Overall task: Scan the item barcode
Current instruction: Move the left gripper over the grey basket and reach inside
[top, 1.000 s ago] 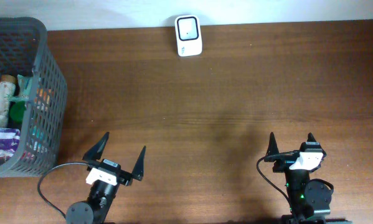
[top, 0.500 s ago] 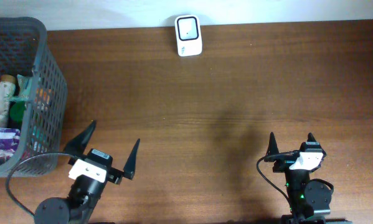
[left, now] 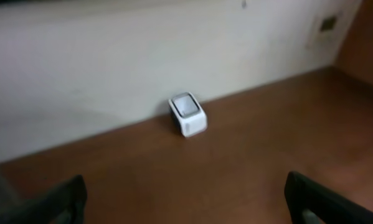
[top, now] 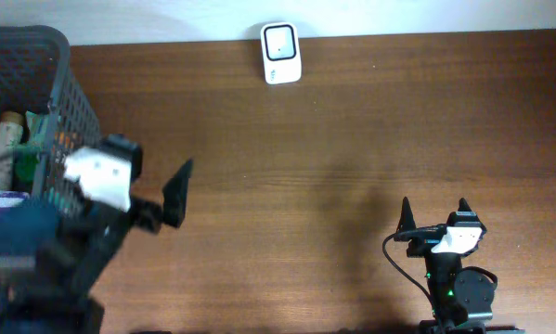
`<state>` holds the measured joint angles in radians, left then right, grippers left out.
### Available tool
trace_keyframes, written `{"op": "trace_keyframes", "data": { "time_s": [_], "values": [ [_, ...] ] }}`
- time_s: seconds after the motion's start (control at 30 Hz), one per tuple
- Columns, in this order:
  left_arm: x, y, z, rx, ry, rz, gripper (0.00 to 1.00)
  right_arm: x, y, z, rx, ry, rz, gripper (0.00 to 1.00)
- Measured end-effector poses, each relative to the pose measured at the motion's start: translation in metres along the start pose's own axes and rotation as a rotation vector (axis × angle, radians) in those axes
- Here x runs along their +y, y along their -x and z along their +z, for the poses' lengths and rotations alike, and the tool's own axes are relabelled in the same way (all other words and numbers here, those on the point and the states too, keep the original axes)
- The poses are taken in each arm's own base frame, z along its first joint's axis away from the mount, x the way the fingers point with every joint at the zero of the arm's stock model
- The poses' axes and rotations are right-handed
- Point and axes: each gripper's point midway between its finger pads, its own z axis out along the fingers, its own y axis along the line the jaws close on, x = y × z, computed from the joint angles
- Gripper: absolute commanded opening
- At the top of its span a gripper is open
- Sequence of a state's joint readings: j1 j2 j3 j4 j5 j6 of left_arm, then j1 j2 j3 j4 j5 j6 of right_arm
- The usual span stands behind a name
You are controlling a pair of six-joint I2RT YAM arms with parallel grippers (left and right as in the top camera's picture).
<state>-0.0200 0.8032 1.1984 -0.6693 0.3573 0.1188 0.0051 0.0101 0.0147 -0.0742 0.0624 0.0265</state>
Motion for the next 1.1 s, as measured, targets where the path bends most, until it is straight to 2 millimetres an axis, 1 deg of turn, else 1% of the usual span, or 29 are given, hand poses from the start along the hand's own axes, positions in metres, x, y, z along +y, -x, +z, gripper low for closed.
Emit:
{"op": "trace_keyframes", "data": {
  "time_s": [0.1,0.2,0.23,0.27,0.33,0.37,0.43,0.5,0.6,0.63,0.73,0.77,0.8,0.87,0.97,1.1],
  "values": [
    [0.007,-0.008,0.026,0.091,-0.019,-0.071,0.99,0.0,0.0,0.0,0.0,0.0,-0.001,0.99],
    [0.015,-0.005,0.044,0.187,-0.016,-0.157,0.99,0.0,0.0,0.0,0.0,0.0,0.0,0.98],
    [0.018,-0.003,0.047,0.227,-0.01,-0.179,0.99,0.0,0.0,0.0,0.0,0.0,0.0,0.99],
    [0.023,0.005,0.051,0.26,0.005,-0.196,0.99,0.0,0.0,0.0,0.0,0.0,0.0,0.99],
    [0.038,0.017,0.056,0.317,0.062,-0.218,0.99,0.0,0.0,0.0,0.0,0.0,0.0,0.98],
    [0.049,0.027,0.059,0.355,0.113,-0.222,0.99,0.0,0.0,0.0,0.0,0.0,0.0,0.98],
    [0.061,0.037,0.064,0.362,0.16,-0.215,0.99,0.0,0.0,0.0,0.0,0.0,0.0,0.99],
    [0.068,0.041,0.069,0.368,0.187,-0.21,0.99,0.0,0.0,0.0,0.0,0.0,0.0,0.99],
    [0.085,0.034,0.074,0.386,0.266,-0.25,0.99,0.0,0.0,0.0,0.0,0.0,0.0,0.99],
    [0.097,0.034,0.072,0.374,0.313,-0.291,0.99,0.0,0.0,0.0,0.0,0.0,0.0,0.99],
    [0.15,0.032,0.051,0.318,0.494,-0.452,0.99,0.0,0.0,0.0,0.0,0.0,0.0,0.98],
    [0.171,0.032,0.04,0.286,0.555,-0.52,0.99,0.0,0.0,0.0,0.0,0.0,0.0,0.99],
    [0.195,0.029,0.023,0.25,0.633,-0.598,0.99,0.0,0.0,0.0,0.0,0.0,0.0,0.99],
    [0.212,0.023,0.008,0.236,0.688,-0.663,0.99,0.0,0.0,0.0,0.0,0.0,0.0,0.99],
    [0.228,0.015,-0.008,0.232,0.748,-0.711,0.99,0.0,0.0,0.0,0.0,0.0,0.0,0.99],
    [0.234,-0.002,-0.01,0.289,0.752,-0.769,0.99,0.0,0.0,0.0,0.0,0.0,0.0,0.99]
  ]
}}
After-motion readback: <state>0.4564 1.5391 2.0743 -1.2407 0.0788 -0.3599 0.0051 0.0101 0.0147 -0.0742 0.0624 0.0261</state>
